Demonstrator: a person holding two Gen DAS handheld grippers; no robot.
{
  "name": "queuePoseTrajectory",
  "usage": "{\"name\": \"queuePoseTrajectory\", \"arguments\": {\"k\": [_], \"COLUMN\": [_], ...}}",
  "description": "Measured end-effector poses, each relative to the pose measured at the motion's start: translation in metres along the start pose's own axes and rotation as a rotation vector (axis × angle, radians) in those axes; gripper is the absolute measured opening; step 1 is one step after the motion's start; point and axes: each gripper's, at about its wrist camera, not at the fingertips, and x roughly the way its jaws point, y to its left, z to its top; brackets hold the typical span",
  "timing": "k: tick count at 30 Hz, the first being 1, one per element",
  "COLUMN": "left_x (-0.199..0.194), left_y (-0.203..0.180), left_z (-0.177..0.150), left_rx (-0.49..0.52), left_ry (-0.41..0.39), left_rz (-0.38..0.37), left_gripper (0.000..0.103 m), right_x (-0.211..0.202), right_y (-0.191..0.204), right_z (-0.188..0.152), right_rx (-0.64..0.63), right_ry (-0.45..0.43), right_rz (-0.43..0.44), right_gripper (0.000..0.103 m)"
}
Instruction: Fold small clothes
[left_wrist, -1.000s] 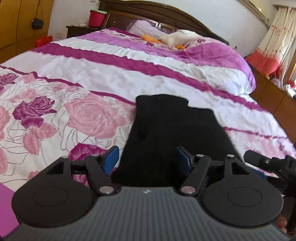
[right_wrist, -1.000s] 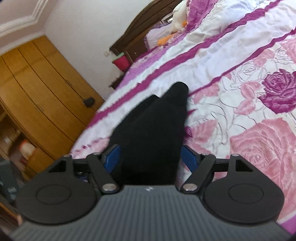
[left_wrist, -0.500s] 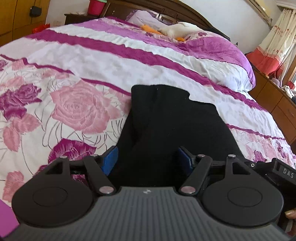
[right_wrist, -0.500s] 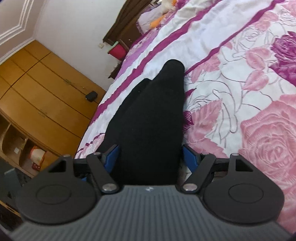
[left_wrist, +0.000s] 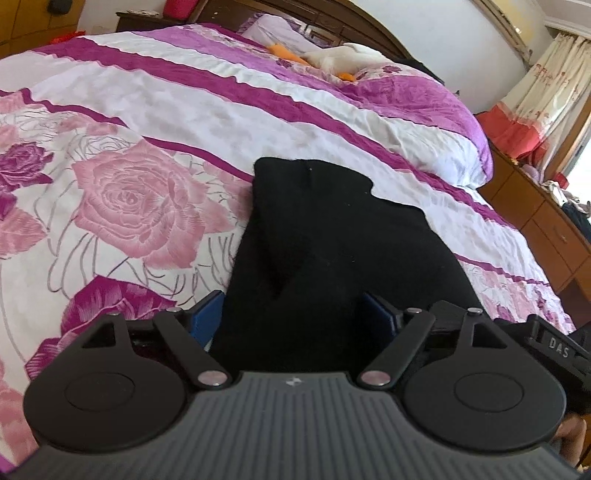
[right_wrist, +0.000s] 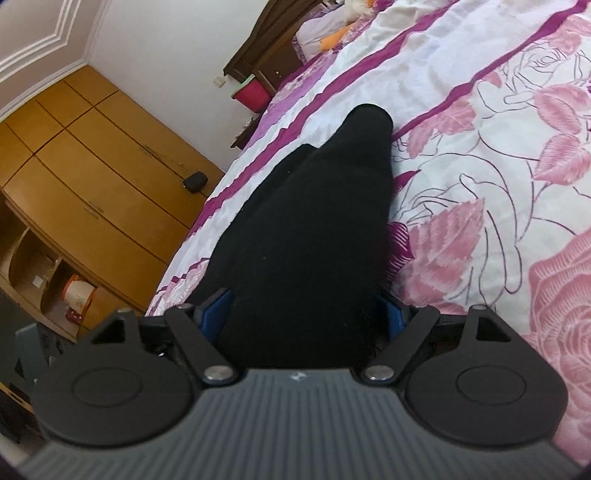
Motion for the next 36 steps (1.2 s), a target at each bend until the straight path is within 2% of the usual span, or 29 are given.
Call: {"name": "queuePoseTrajectory", "arguments": {"k": [5, 10, 13, 15, 17, 18, 20, 23, 27, 32, 36], "left_x": [0.006, 0.017, 0.024, 0.027, 0.028, 0.028, 0.028, 0.023, 0.01, -0.02, -0.045], "left_y": [0.005, 0.008, 0.007, 0.008, 0.009, 0.011, 0.012, 0.012, 0.012, -0.01, -0.027], "left_z": [0.001, 0.004, 0.005, 0.006, 0.006, 0.005, 0.006, 0.01, 0.013, 0.009, -0.003], "left_rx": [-0.013, -0.063, -0.075, -0.095, -0.12, -0.133, -0.156, -0.181, -0.239, -0.191, -0.192], "left_ry": [0.003, 0.029, 0.039, 0.04, 0.04, 0.042, 0.057, 0.065, 0.066, 0.054, 0.053], "left_rz": [-0.054, -0.153, -0.184, -0.2, -0.21, -0.214, -0.221, -0.242, -0.284, -0.281, -0.307], "left_gripper": [0.084, 0.084, 0.083, 0.08, 0.067, 0.064, 0.053, 0.045, 0.043, 0.043, 0.043], "right_x": [0.005, 0.012, 0.016, 0.018, 0.019, 0.019, 0.017, 0.013, 0.0, -0.027, -0.058], "right_y": [0.0, 0.004, 0.004, 0.004, 0.003, 0.003, 0.005, 0.013, 0.026, 0.051, 0.062], "right_z": [0.0, 0.0, 0.004, 0.005, 0.007, 0.007, 0.009, 0.013, 0.019, 0.022, 0.017], "right_rx": [-0.004, -0.002, 0.009, 0.013, 0.019, 0.025, 0.024, 0.022, 0.004, -0.063, -0.111], "right_ry": [-0.015, -0.02, -0.019, -0.019, -0.019, -0.02, -0.017, -0.016, -0.018, -0.006, -0.005], "right_rz": [0.004, 0.002, 0.003, 0.004, 0.001, 0.002, 0.003, -0.006, 0.013, 0.009, 0.001], "right_gripper": [0.083, 0.082, 0.081, 0.077, 0.069, 0.063, 0.058, 0.055, 0.054, 0.054, 0.054]}}
